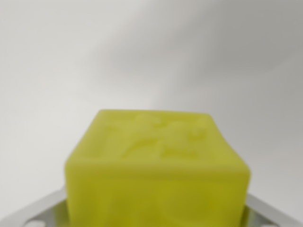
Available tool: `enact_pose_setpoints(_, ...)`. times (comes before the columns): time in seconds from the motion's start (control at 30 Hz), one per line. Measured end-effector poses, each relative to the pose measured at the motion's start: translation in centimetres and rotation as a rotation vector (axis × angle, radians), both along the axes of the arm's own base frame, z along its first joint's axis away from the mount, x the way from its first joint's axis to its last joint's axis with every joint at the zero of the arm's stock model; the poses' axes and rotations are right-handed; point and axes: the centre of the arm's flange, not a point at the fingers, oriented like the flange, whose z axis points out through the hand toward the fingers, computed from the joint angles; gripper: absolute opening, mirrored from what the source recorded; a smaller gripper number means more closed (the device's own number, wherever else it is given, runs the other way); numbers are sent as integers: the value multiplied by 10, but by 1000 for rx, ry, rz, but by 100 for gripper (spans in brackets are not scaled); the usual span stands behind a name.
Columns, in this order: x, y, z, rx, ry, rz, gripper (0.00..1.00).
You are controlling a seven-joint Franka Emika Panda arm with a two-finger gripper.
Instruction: Pick yellow cube
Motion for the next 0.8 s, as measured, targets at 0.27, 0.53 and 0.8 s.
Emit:
enact_pose_setpoints(0.27,0,0,20,0,1,0,0)
enact_pose_setpoints(0.53,0,0,40,0,1,0,0)
enact_pose_setpoints(0.8,0,0,60,0,1,0,0)
